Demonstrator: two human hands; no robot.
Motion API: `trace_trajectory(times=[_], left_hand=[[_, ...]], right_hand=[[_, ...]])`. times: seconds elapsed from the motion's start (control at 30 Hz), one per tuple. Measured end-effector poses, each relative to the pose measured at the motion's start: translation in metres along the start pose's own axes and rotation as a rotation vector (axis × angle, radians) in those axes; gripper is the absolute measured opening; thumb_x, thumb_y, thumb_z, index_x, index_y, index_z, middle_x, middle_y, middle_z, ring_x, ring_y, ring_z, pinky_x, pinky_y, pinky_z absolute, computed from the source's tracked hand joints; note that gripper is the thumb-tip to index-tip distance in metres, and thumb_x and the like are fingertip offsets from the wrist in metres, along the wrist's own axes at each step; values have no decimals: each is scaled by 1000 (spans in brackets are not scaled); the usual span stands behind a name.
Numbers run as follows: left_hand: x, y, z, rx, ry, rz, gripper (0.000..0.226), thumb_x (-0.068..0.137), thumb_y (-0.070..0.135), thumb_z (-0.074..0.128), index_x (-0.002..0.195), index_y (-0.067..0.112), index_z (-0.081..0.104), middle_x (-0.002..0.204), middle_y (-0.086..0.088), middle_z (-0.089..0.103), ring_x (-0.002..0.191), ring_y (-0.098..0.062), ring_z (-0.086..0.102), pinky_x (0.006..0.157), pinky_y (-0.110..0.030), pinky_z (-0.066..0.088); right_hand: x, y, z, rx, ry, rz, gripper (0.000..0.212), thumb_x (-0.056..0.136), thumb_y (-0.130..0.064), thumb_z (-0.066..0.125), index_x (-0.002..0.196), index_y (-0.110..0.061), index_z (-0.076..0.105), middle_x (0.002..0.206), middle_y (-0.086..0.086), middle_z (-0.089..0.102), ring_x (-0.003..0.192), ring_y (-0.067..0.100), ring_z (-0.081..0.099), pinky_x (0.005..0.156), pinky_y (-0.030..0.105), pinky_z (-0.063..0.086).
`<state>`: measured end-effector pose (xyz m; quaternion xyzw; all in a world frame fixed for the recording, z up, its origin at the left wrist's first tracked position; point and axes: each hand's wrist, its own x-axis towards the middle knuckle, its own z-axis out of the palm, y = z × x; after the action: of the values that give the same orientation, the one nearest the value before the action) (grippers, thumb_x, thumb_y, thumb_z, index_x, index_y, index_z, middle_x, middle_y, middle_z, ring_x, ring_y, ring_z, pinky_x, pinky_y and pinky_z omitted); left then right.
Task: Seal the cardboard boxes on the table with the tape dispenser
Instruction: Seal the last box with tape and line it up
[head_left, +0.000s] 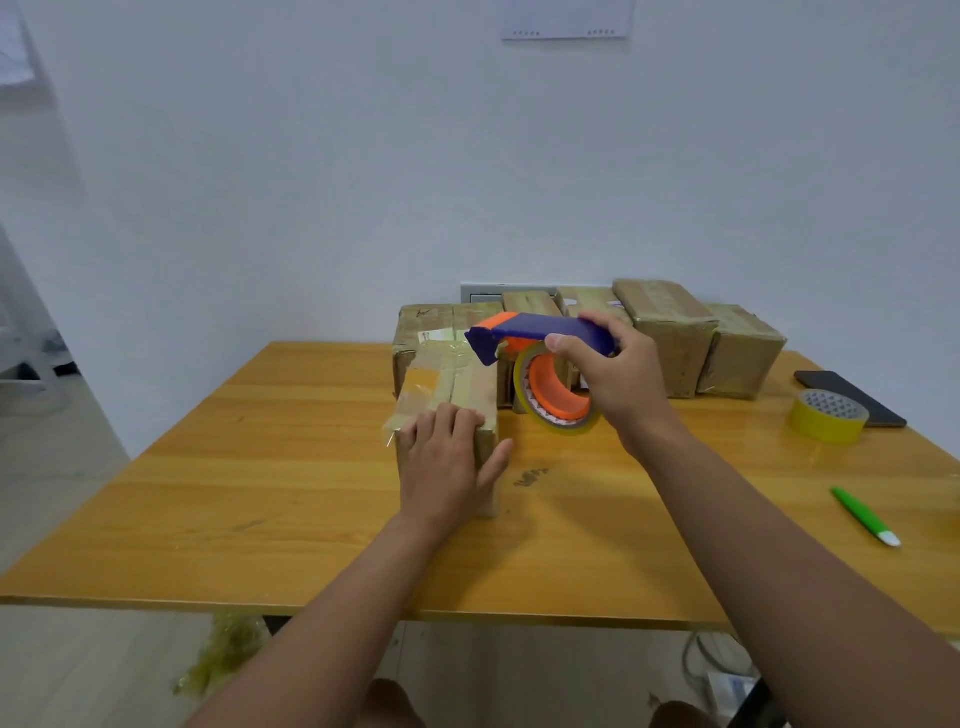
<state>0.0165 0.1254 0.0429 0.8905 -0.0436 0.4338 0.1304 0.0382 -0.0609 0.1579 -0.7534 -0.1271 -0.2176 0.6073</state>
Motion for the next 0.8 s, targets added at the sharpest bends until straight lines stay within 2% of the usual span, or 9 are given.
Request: trace_trajectory(times=[0.17, 0.33, 0.43, 0.53, 0.67, 0.8], left_hand=[[1, 7, -2, 24, -12, -22, 37, 89, 57, 56, 101, 22, 59, 98, 2, 59, 91, -20, 52, 83, -34, 32], [-1, 4, -10, 78, -66, 44, 62, 82, 76, 49, 107, 21, 61, 105, 2, 61, 94, -19, 53, 83, -34, 38], [0, 14, -10, 81, -46, -31, 45, 83, 63, 58, 99, 21, 60, 97, 2, 59, 90, -19, 51, 81, -34, 36], [3, 16, -10, -11, 8, -57, 30, 85, 47, 60, 95, 19, 63, 93, 3, 62, 89, -18, 54, 85, -31, 32], [2, 4, -14, -91, -38, 20, 32, 91, 43, 57, 108, 19, 67, 107, 4, 66, 99, -17, 56, 90, -28, 31], [4, -3, -15, -161, -56, 19, 34, 95, 42, 47, 108, 19, 69, 107, 5, 68, 98, -16, 57, 83, -23, 27]], right_hand=[[-1, -1, 2, 11, 8, 1, 53, 83, -36, 75, 129, -16, 58, 118, 0, 59, 103, 14, 57, 74, 17, 48], [1, -4, 5, 16, 12, -15, 56, 83, -37, 75, 131, -16, 58, 120, 1, 59, 105, 15, 57, 76, 20, 51], [1, -8, 8, 21, 12, -16, 56, 82, -37, 76, 130, -15, 59, 120, 1, 59, 106, 16, 58, 80, 24, 53], [-1, -9, 8, 19, 5, -25, 55, 82, -37, 76, 130, -15, 59, 119, 0, 59, 105, 15, 58, 81, 25, 54], [2, -9, 3, 38, 15, -16, 54, 82, -36, 76, 129, -16, 59, 118, 0, 59, 104, 13, 58, 74, 18, 50], [3, -4, 3, 46, 9, -14, 53, 82, -37, 76, 128, -17, 60, 119, 1, 59, 104, 14, 58, 73, 18, 49]])
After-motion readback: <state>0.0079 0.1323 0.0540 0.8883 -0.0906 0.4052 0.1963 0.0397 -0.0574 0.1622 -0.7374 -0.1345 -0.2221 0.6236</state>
